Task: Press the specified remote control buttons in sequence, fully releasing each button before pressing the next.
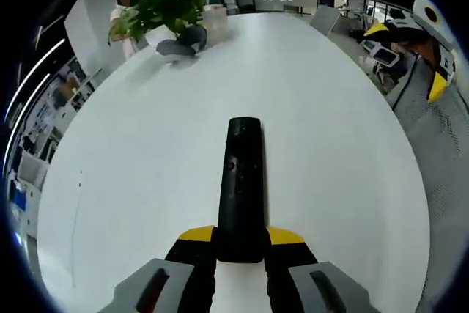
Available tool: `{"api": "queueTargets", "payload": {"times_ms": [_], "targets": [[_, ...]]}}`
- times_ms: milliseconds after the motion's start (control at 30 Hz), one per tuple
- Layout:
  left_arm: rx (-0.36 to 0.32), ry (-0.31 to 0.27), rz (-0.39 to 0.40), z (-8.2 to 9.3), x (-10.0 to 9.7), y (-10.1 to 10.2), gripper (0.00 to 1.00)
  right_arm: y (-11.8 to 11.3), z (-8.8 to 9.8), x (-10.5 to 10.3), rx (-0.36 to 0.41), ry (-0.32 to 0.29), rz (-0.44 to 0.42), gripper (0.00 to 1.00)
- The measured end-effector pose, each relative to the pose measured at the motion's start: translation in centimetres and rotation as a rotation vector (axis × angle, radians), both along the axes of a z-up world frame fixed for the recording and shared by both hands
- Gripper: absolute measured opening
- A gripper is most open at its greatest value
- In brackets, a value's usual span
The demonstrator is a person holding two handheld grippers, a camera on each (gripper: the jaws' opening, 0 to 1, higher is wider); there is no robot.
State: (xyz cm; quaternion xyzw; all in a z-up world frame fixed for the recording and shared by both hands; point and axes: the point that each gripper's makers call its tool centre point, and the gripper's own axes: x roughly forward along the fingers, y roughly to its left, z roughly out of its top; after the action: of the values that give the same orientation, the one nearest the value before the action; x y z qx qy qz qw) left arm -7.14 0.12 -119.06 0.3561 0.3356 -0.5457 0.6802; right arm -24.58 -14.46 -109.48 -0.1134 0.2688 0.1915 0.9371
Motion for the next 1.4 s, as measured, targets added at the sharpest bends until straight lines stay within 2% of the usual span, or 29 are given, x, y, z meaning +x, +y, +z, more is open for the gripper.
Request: {"api": "queueTargets", "payload": {"times_ms": [233,267,333,367,400,433,500,733,833,933,1067,1167,1267,1400], "targets": [[0.03,-0.005,-0.007,-0.2,1.5,0.5,0.24,0.0,-0.2,0.0,-0.005,0.006,0.001,0.71],[0.047,-0.038,-0.02,-0.2,2.2,0.6,0.24,0.0,-0.2,0.0,-0.007,0.006,-0.001,0.71],[0.06,-0.03,-0.007,0.2,2.6,0.9,0.24,-0.3,-0.2,0.1,-0.012,0.004,-0.012,0.71],[0.064,-0.041,-0.025,0.3,3.1,0.9,0.24,-0.4,-0.2,0.1,-0.014,0.006,-0.02,0.71],[0.089,-0.035,-0.014,0.2,3.4,1.4,0.24,-0.7,-0.3,0.1,-0.017,0.006,-0.03,0.71],[0.097,-0.054,-0.031,0.3,4.0,1.4,0.24,-0.8,-0.2,0.2,-0.016,0.003,-0.038,0.71],[0.108,-0.056,-0.033,-0.1,4.4,1.4,0.24,-0.9,-0.2,0.2,-0.013,0.003,-0.044,0.71],[0.122,-0.08,-0.053,0.0,5.8,1.1,0.24,-0.9,-0.3,0.2,-0.025,0.003,-0.042,0.7],[0.136,-0.065,-0.041,0.0,6.4,1.1,0.24,-1.0,-0.2,0.2,-0.022,0.001,-0.049,0.7],[0.136,-0.077,-0.039,0.0,7.3,1.1,0.24,-1.1,-0.3,0.3,-0.028,0.001,-0.052,0.7],[0.123,-0.073,0.017,0.0,8.3,1.3,0.24,-1.0,-0.4,0.2,-0.033,0.009,-0.046,0.7],[0.12,-0.093,0.007,0.1,9.3,1.2,0.24,-1.0,-0.6,0.2,-0.036,0.014,-0.045,0.7],[0.121,-0.081,0.01,0.2,9.5,1.2,0.24,-1.0,-0.6,0.2,-0.035,0.018,-0.045,0.69],[0.143,-0.112,-0.031,0.3,10.1,0.9,0.24,-0.9,-0.7,0.1,-0.037,0.022,-0.041,0.69]]}}
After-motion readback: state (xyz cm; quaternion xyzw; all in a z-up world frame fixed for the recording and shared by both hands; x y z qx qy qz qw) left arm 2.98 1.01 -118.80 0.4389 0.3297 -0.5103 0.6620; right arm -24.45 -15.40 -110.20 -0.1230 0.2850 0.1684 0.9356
